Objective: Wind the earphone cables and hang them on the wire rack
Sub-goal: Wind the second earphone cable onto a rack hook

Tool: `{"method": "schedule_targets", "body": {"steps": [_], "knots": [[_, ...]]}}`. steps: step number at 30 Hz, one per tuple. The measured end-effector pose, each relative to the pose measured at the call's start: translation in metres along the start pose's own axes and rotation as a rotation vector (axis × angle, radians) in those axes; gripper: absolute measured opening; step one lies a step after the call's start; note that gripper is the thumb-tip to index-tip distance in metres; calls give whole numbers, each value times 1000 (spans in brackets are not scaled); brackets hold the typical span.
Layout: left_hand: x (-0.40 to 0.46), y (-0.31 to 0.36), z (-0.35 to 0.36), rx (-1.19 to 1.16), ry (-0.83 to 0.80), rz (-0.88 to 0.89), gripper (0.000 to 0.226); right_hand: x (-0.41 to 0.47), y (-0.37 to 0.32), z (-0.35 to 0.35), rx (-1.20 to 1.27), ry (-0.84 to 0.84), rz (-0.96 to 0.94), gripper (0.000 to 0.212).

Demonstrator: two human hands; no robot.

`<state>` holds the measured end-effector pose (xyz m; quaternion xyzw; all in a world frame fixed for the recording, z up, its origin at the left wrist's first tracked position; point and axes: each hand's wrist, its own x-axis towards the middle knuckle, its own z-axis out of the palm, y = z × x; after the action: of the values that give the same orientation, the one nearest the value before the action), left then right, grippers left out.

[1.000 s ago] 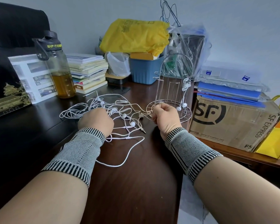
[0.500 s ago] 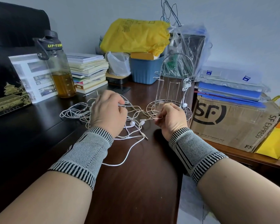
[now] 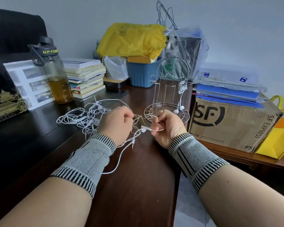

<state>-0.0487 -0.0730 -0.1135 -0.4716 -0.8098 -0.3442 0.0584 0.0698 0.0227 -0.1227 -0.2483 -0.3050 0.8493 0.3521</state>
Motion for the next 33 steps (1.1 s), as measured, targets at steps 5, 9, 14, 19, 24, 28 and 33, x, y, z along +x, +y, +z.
{"method": "schedule_targets", "body": {"steps": [5, 9, 14, 19, 24, 28, 33], "knots": [[-2, 0, 4, 24, -149, -41, 26, 0, 1, 1, 20, 1, 4, 23], [-2, -3, 6, 127, -192, -30, 18, 2, 1, -1, 14, -2, 11, 25], [-1, -5, 6, 64, -139, -48, 13, 2, 3, -1, 23, 39, -1, 23], [0, 4, 2, -251, 69, 6, 17, 4, 3, -2, 50, 109, -30, 27], [-4, 14, 2, -449, 19, 115, 17, 0, 4, 0, -41, 72, -99, 23], [-8, 17, 10, -407, -106, 213, 22, 0, 4, 0, -229, 26, -101, 31], [-9, 14, 10, -315, -203, 290, 23, 1, 5, -4, -278, -93, -63, 18]]}}
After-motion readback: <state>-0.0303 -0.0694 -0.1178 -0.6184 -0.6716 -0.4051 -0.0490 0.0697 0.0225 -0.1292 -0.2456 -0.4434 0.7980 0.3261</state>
